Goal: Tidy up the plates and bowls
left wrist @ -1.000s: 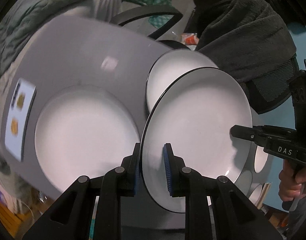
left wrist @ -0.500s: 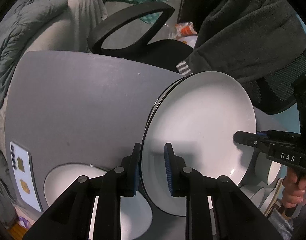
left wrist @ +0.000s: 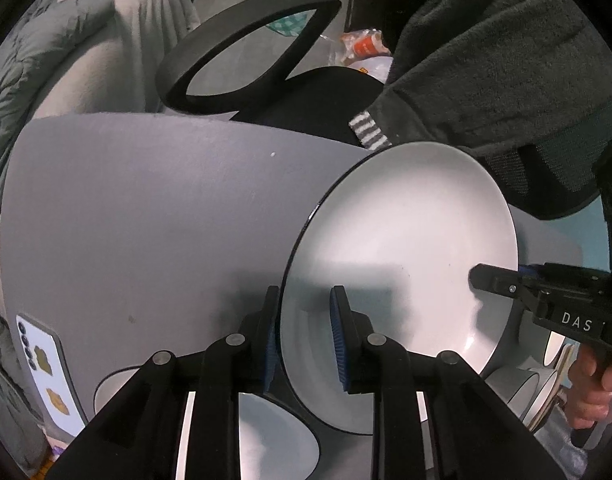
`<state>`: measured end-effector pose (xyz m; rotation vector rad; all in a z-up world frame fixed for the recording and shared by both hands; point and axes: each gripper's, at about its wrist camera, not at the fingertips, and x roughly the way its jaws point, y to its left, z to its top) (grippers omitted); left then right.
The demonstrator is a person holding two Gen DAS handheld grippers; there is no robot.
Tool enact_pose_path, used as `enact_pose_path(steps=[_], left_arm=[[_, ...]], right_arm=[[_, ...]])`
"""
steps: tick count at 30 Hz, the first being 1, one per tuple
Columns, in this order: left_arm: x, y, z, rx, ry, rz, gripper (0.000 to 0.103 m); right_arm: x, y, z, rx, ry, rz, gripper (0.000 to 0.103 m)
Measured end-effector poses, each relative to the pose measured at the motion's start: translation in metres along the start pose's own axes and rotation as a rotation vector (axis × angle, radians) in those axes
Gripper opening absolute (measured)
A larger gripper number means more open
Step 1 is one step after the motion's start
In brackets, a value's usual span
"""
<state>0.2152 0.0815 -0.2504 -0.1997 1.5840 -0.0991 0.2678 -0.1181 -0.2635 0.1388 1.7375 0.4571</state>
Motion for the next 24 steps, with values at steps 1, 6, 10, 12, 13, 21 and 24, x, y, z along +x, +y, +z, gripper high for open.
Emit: enact_pose_path(steps=[1,6,10,12,13,21,24], left_arm=[[0.0,-0.002,0.0,0.015,0.001,0.019,0.023],[0.0,-0.009,-0.002,0.078,0.002,0.07,0.026],[-0.001,-0.01,-0.004,0.115,0.009,0.1,0.026],[-0.003,-0.009,-0.005,0.127,0.011,0.107,0.027],[-0.004,-0.009,-0.004,0.131,0.011,0.108,0.029],[-0.025,-0.009,-0.005,0.166,-0.03,0.101,0.046],[-0.034,-0.008,-0.006,0.172,-0.05,0.096,0.053]], right_arm=[[0.0,0.001,0.0,0.001,0.0,-0.012,0.023],[-0.002,0.007,0.002,0.022,0.001,-0.03,0.041],[-0.004,0.004,-0.001,0.069,0.001,-0.029,0.042],[-0.004,0.002,-0.003,0.102,0.006,-0.009,0.047],[-0.005,0.001,-0.004,0.115,0.007,-0.002,0.049],[-0.008,0.002,-0.012,0.194,-0.01,-0.011,0.052],[-0.009,0.003,-0.013,0.217,-0.019,-0.017,0.054]])
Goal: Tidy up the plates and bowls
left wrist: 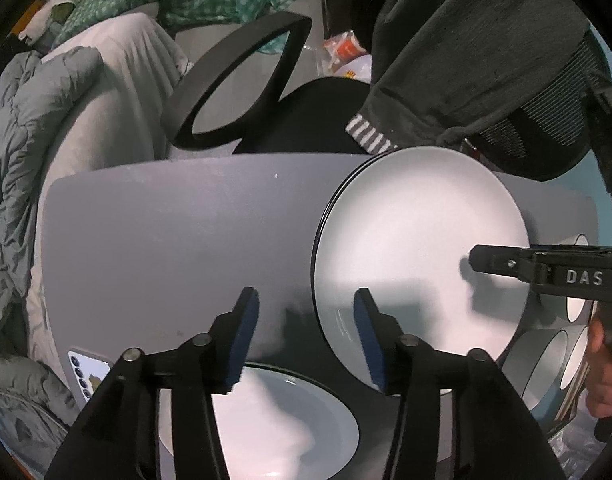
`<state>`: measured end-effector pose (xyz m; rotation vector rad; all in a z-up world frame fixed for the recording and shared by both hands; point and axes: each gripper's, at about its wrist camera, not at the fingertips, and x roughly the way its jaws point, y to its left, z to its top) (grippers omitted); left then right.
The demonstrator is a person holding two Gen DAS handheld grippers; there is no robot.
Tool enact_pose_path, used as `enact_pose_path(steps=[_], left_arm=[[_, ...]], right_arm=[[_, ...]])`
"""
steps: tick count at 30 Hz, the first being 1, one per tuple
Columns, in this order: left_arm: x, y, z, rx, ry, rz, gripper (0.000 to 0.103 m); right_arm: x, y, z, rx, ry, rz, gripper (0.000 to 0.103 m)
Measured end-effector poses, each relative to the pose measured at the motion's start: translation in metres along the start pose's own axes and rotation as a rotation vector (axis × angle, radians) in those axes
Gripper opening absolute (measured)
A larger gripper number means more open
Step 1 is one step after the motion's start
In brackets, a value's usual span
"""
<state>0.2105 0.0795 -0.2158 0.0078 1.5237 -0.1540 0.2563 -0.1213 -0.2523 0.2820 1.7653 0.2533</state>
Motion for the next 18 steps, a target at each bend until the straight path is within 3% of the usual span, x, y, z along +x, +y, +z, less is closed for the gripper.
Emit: enact_pose_path(steps=[8,18], left_arm=[[-0.018,0.0,-0.006,0.015,-0.06,0.0,0.065],[-0.029,-0.004,-0.023,0.029,-0.078,-0.018,0.065]], right_arm=[[-0.004,-0.002,-0.006,0.066,-0.039,-0.01,0.056],[-0.011,0.004,-0.018,0.085,-0.113,-0.083,0.064]])
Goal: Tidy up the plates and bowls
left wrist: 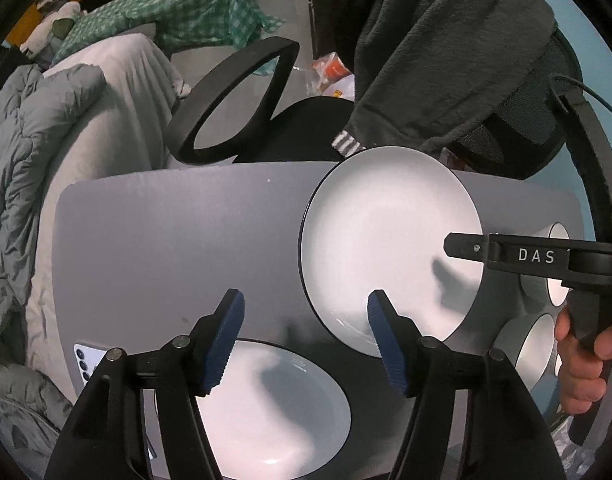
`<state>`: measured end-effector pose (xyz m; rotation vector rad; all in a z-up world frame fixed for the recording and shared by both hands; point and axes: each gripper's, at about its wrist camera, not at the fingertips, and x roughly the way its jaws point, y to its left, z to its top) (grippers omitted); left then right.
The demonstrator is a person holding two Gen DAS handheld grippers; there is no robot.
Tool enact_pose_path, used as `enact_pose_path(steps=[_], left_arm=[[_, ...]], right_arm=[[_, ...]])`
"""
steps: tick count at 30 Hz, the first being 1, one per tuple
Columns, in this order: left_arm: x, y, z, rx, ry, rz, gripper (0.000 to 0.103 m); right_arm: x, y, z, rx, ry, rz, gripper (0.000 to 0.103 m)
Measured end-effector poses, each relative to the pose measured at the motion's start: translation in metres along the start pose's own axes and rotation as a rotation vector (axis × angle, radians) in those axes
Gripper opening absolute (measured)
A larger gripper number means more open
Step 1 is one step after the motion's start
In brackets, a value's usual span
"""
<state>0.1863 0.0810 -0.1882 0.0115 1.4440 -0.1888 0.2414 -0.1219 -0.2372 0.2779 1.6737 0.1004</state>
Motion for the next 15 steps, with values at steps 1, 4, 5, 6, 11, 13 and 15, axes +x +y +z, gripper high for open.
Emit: enact_pose_path(steps=[1,4,5,6,11,13,15], left_arm=[[-0.001,0.0,-0.001,0.005,-0.003,0.001,0.065],[-0.007,-0.001,-0.005,0.024,-0.021,-0.003,0.065],[-0.01,-0.001,-0.008,0.031,-0.029,-0.003,0.066],[-0.013,-0.001,-0.01,0.039,-0.032,-0.002,0.066],[-0.025,0.003,-0.022,0.091,-0.05,-0.002,0.067],[-0.031,0.007,-0.028,0.118,-0.054,-0.001,0.067],[-0.036,0.012,-0.034,0.14,-0.058,0.006,0.067]], right_arm=[[0.0,0.0,-0.001,0.004,-0.002,0.011,0.064],[-0.004,0.0,-0.007,0.002,-0.036,-0.016,0.064],[-0.007,0.0,-0.01,-0.004,-0.051,-0.043,0.064],[-0.01,0.0,-0.013,-0.006,-0.065,-0.062,0.064],[-0.032,0.001,-0.035,-0.011,-0.146,-0.096,0.064],[-0.04,0.002,-0.045,-0.012,-0.167,-0.102,0.065],[-0.049,0.004,-0.056,-0.009,-0.19,-0.103,0.065]])
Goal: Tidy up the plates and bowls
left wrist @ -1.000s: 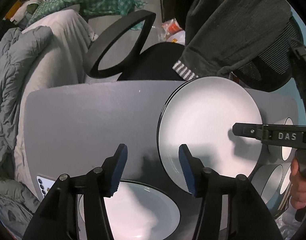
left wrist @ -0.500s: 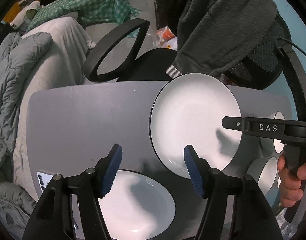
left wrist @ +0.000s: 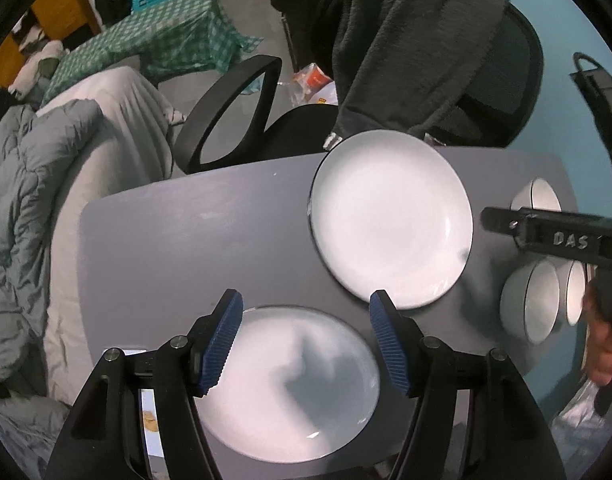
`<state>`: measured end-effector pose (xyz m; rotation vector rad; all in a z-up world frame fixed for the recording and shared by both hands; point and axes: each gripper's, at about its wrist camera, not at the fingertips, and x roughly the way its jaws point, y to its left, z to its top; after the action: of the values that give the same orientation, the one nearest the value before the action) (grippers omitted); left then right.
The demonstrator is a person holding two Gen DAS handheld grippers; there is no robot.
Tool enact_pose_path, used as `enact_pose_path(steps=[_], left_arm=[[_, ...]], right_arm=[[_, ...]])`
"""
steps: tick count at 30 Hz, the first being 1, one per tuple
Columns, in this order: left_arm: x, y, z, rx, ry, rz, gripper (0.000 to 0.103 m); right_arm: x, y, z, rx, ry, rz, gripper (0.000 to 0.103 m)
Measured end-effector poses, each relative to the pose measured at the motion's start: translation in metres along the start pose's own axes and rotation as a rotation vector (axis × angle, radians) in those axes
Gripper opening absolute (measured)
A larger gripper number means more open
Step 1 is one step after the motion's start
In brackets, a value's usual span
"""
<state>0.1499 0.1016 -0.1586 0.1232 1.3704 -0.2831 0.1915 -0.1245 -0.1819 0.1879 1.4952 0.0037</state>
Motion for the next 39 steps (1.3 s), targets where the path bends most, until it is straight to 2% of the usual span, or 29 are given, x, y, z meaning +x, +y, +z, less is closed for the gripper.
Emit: enact_pose_path(steps=[8,14,22,29,39], left_arm=[[-0.007,0.028,-0.023,0.064,-0.006,0.023,0.068],[0.002,0.053,-0.038,0.077,0.018,0.022,0.067],[0.029,0.083,-0.055,0.105,0.071,0.011,0.067],[0.062,0.101,-0.065,0.11,0.152,-0.02,0.067],[0.086,0.108,-0.063,0.09,0.211,-0.087,0.067]], right_arm=[[-0.022,0.012,-0.035,-0.001,-0.015,0.054,0.065],[-0.021,0.026,-0.065,-0.024,-0.012,0.073,0.065],[0.0,0.049,-0.088,-0.075,0.001,0.109,0.065],[0.035,0.071,-0.095,-0.064,0.094,0.154,0.065],[0.076,0.087,-0.1,-0.012,0.15,0.241,0.064]])
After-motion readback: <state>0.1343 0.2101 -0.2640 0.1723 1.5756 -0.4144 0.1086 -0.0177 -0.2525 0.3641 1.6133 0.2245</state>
